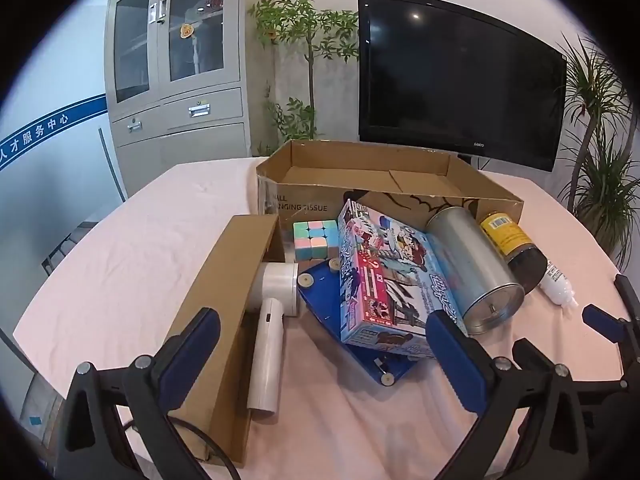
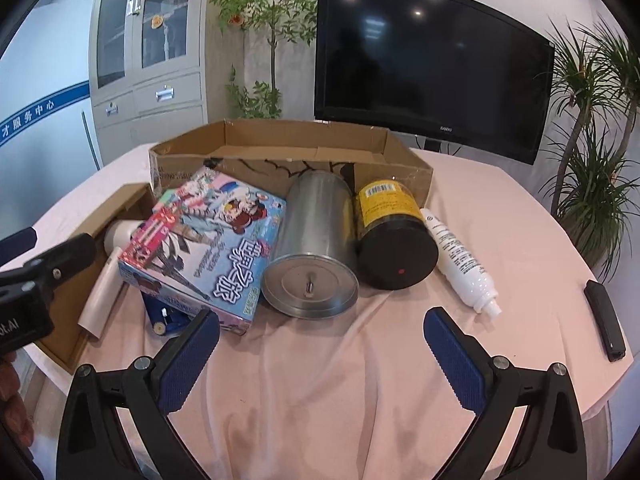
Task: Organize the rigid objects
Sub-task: 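Move the left tool toward the long cardboard insert tray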
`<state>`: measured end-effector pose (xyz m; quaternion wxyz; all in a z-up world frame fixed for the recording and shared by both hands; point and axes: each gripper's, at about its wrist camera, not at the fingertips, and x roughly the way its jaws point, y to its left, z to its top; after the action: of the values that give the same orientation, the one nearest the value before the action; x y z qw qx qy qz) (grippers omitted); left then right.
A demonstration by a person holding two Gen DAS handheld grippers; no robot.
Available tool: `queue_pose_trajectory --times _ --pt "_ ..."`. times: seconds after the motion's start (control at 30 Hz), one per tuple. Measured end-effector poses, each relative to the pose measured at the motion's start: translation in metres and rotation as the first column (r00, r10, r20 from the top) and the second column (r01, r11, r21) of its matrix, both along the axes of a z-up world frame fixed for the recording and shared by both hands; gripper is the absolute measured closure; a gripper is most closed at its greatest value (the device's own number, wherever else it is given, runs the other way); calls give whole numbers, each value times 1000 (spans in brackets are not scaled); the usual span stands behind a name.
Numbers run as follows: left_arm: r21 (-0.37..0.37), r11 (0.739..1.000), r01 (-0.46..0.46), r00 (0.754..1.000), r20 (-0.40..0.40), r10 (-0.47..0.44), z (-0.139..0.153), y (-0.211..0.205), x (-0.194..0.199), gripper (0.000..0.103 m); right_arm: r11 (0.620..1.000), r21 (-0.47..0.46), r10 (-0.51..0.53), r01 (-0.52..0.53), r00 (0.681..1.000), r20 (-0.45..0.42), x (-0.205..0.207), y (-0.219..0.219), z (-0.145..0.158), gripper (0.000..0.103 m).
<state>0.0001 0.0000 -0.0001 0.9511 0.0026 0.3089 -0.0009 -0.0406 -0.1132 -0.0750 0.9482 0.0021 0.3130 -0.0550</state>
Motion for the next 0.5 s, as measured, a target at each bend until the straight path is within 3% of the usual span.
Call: queue_pose_trajectory --times 0.5 --pt "42 999 34 999 -42 -32 -12 -7 12 1 1000 8 3 -3 999 -32 18 -2 -13 0"
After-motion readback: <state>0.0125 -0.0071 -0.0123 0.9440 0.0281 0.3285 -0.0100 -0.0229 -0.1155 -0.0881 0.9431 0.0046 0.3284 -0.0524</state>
